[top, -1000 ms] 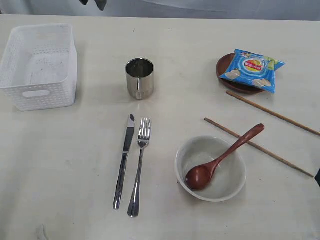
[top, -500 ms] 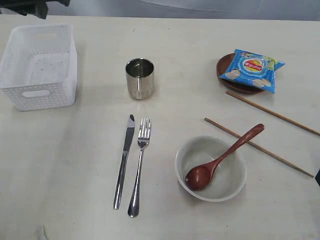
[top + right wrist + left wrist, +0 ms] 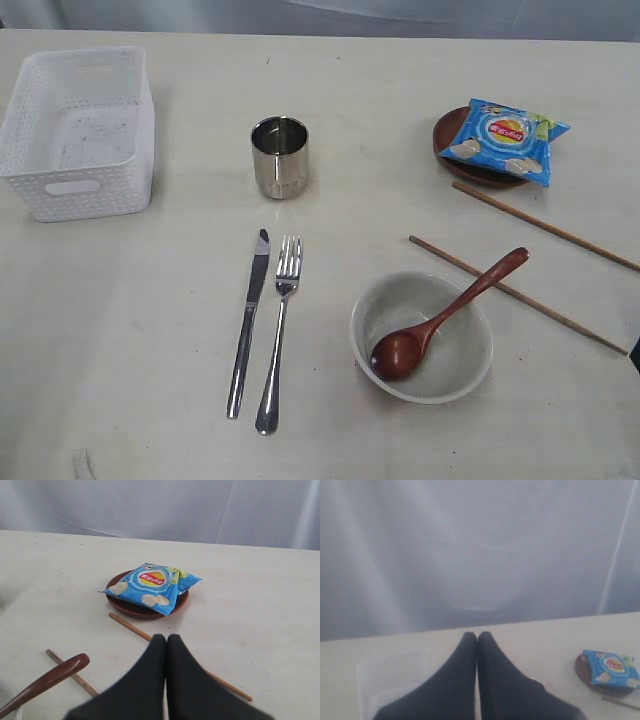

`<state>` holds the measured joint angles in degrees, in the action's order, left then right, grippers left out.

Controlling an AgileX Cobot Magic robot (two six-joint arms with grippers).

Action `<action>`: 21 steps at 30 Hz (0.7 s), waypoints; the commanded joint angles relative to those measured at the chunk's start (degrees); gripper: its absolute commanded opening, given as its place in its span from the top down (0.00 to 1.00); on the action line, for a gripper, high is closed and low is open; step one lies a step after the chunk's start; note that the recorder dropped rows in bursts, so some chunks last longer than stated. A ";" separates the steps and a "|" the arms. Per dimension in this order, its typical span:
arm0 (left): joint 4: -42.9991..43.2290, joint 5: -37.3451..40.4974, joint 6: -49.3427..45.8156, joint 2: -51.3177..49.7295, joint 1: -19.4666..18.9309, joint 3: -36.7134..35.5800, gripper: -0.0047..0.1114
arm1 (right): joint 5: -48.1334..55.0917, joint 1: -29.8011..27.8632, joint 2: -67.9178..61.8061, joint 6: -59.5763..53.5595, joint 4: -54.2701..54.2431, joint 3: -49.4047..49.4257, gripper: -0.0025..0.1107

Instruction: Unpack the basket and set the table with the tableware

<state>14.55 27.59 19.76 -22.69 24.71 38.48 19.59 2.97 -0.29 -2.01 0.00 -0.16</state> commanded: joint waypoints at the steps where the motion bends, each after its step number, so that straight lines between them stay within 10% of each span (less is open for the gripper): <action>1: -0.06 1.35 0.41 7.56 -0.22 -0.76 0.96 | -0.19 0.10 0.29 0.04 0.45 0.16 0.98; 21: 0.00 1.22 0.41 12.78 -0.22 -0.76 0.96 | -0.19 0.10 0.29 0.04 0.45 0.16 0.98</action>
<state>14.55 28.91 19.76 -10.21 24.71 38.08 19.59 2.97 -0.29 -2.01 0.00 -0.16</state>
